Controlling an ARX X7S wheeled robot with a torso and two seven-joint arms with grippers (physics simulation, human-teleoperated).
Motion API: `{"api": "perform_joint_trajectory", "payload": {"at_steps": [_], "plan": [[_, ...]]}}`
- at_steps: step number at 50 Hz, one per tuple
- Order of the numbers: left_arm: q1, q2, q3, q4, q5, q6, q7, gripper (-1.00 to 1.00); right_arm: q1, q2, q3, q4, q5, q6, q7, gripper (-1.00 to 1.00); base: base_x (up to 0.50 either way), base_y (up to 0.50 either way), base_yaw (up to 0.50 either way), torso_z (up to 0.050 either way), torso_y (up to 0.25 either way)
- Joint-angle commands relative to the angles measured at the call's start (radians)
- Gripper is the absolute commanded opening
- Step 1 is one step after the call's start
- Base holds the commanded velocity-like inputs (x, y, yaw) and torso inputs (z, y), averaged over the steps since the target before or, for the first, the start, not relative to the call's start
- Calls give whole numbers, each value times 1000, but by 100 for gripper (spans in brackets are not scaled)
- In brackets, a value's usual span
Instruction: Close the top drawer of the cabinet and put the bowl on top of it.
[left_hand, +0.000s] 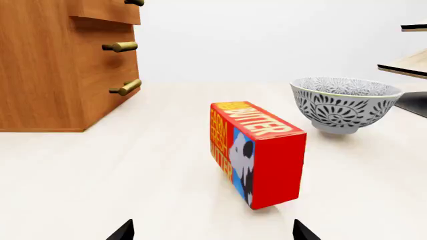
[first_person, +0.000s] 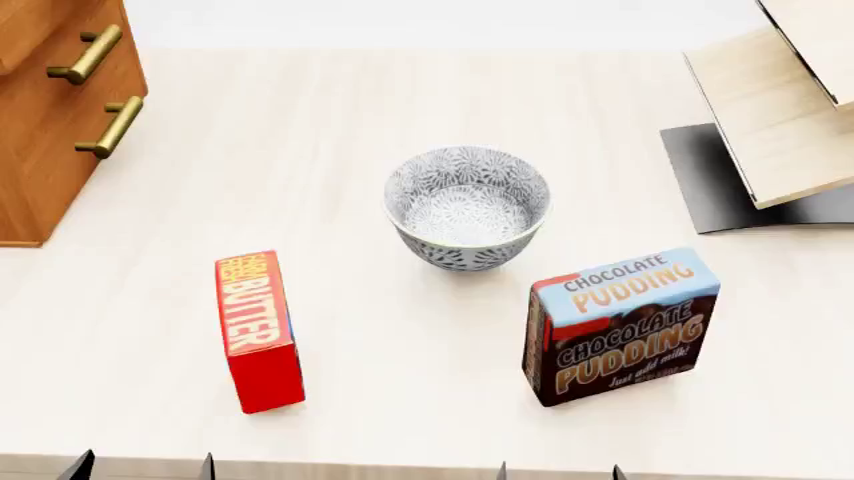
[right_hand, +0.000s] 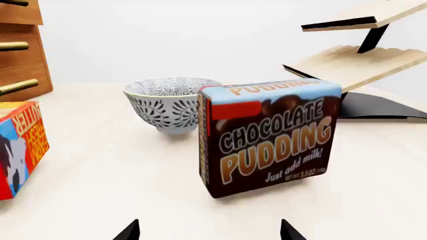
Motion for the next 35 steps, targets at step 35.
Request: {"api": "perform_joint_trajectory", "payload": {"at_steps": [35], "plan": [[-17, -74, 84, 9, -46, -20, -142, 100, 17, 73, -76, -34, 196, 82, 48, 100, 0, 0, 0, 0, 0]]}}
